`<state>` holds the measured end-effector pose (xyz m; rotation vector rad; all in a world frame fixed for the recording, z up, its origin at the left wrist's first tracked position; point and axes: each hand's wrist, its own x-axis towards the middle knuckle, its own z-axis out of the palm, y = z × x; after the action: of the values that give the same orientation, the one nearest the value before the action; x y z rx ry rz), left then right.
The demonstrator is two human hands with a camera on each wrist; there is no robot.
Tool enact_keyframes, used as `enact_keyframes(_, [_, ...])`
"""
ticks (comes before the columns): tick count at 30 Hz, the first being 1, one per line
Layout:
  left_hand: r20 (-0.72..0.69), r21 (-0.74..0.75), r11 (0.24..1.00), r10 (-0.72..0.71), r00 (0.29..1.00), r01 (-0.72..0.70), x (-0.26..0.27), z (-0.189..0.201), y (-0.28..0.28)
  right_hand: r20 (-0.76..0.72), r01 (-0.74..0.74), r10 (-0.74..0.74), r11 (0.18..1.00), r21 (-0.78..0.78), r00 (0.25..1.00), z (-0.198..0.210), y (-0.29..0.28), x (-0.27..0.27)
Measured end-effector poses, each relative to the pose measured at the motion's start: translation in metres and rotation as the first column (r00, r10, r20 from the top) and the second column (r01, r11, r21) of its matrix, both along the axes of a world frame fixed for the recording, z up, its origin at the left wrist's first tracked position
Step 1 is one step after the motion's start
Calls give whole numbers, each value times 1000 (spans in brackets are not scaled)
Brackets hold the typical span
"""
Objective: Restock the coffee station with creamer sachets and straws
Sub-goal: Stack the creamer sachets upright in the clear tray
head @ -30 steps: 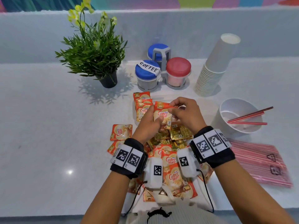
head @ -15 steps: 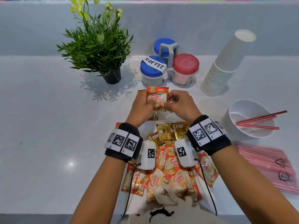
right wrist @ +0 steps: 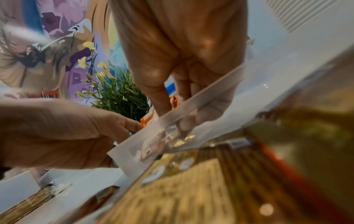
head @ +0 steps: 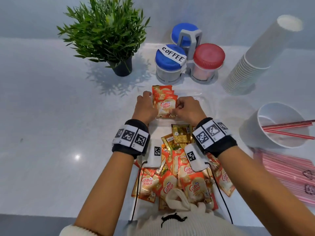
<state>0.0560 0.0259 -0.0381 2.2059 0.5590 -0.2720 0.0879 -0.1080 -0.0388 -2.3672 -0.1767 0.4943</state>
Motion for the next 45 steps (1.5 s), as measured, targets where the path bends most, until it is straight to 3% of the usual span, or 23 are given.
enact_keyframes(10, [-35, -52, 991, -125, 992, 123, -3, -6, 0, 98, -67, 72, 996, -50, 993, -2, 8, -2])
enact_keyframes(15, [-76, -67, 988, -144, 987, 139, -5, -7, 0, -48, 13, -8, 993, 118, 999, 1, 7, -5])
enact_keyframes(21, [-101, -23, 982, -187, 977, 185, -3, -6, -3, -207, -87, 130, 975, 202, 970, 3, 8, -7])
enact_keyframes(36, [-79, -16, 993, -119, 990, 118, -9, -1, 1, -202, -58, 107, 970, 235, 974, 8, 4, -8])
enact_keyframes(39, [-95, 3, 994, -108, 990, 109, -15, 3, 9, -136, -62, 98, 966, 250, 986, 14, 2, -12])
enact_keyframes(45, [-74, 76, 996, -46, 996, 52, -36, 10, 30, 186, -196, 157, 957, 213, 970, 34, 15, -31])
